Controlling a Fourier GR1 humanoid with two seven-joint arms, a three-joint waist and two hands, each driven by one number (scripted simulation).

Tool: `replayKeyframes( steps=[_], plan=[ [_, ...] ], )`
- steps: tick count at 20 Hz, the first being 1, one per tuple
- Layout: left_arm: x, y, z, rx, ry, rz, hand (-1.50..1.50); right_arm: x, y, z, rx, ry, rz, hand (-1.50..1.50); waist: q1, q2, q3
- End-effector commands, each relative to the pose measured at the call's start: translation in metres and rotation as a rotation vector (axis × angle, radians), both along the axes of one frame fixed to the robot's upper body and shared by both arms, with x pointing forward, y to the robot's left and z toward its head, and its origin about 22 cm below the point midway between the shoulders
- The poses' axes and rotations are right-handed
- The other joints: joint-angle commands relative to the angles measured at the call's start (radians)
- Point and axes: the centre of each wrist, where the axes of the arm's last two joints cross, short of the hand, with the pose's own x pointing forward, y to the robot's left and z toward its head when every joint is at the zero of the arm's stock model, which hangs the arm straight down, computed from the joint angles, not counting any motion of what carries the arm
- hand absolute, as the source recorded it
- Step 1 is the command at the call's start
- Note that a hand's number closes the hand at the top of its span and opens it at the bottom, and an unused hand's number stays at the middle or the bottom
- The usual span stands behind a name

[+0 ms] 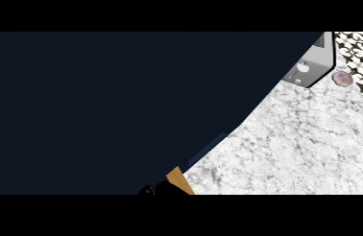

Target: Pick up the wine, place it into the cabinet and close the cabinet

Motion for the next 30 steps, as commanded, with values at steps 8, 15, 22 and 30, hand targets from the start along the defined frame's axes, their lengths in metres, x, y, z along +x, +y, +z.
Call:
replayKeyframes(
  steps=[8, 15, 22, 30],
  plan=[
    [0.005, 0.039, 0.020, -0.005, -0.025, -0.015, -1.50, 0.084, 0.077, 0.062, -0.055, -0.007, -0.055, 1.50, 0.016, 0.006, 0.003],
    [0.015, 0.053, 0.027, 0.016, -0.045, -0.048, -1.50, 0.117, 0.090, 0.058, -0.200, 0.197, 0.241, 1.50, 0.034, 0.023, 0.003],
    [0.012, 0.073, 0.021, 0.010, -0.030, 0.014, -1.50, 0.189, 0.081, 0.036, -0.117, 0.332, 0.234, 1.50, -0.008, 0.015, 0.004],
    [0.013, 0.072, 0.044, 0.009, -0.043, 0.020, -1.50, 0.244, 0.048, 0.025, -0.055, 0.189, -0.056, 1.50, -0.019, 0.016, 0.006]
  ],
)
